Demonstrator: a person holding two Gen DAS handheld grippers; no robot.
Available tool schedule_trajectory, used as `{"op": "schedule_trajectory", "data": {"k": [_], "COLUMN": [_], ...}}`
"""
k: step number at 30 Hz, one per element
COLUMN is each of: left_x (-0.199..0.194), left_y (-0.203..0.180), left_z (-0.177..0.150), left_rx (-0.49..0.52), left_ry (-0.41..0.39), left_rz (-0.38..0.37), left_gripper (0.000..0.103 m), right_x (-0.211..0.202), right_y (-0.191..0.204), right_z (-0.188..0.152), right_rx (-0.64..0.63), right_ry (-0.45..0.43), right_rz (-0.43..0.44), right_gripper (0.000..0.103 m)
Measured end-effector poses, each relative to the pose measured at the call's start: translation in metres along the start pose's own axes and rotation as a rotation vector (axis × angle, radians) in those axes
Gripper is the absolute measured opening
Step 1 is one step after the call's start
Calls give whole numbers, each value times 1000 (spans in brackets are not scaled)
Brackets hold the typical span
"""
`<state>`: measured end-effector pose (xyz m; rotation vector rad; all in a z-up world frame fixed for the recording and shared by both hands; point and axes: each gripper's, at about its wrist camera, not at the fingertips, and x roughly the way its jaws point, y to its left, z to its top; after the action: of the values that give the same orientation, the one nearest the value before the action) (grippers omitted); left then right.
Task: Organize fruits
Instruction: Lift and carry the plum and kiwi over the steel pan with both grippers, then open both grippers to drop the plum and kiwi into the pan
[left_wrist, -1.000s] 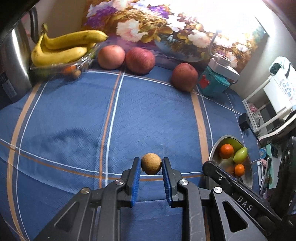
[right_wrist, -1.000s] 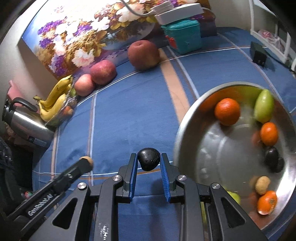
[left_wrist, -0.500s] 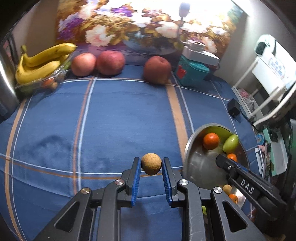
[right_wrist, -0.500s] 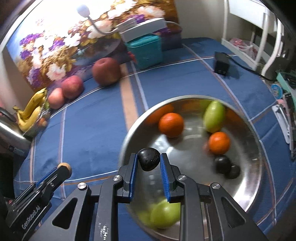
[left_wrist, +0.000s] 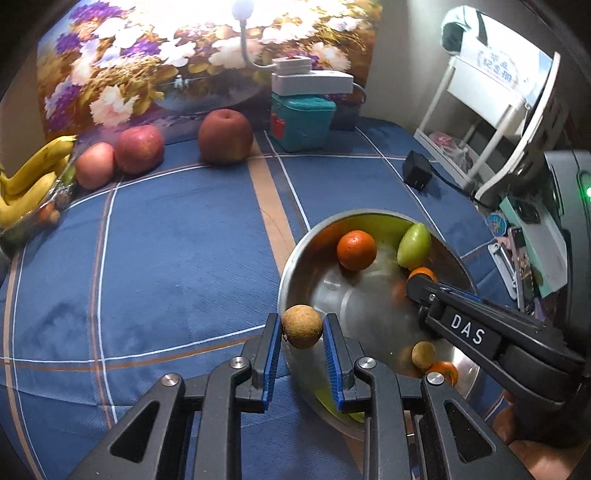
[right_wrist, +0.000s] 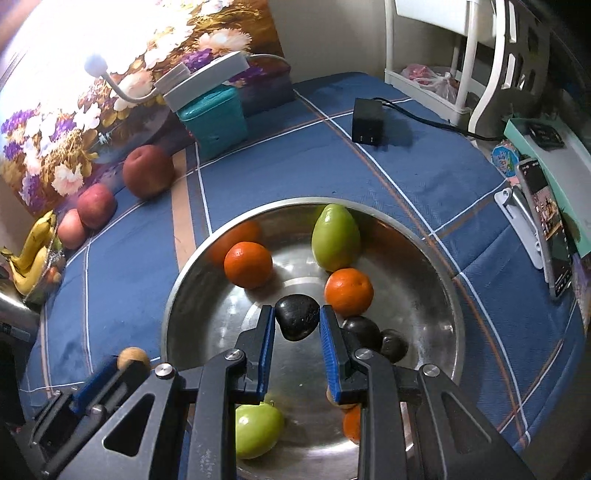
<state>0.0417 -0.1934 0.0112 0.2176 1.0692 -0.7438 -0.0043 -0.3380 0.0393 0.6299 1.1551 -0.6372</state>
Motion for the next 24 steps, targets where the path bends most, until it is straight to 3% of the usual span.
{"op": "schedule_trajectory", "data": {"k": [11,24], "left_x": [10,9], "left_y": [-3,-4], "left_z": [-5,-5], "left_rx": [7,14], "left_ry": [36,41], "left_rz": [-2,-7], "left_gripper": [25,27], "right_x": [18,18], "right_y": [5,5], "right_z": [-7,-8], "right_rx": [-13,-11], "right_ry": [68,76], "right_rz": [8,1], "right_gripper": [26,26]}}
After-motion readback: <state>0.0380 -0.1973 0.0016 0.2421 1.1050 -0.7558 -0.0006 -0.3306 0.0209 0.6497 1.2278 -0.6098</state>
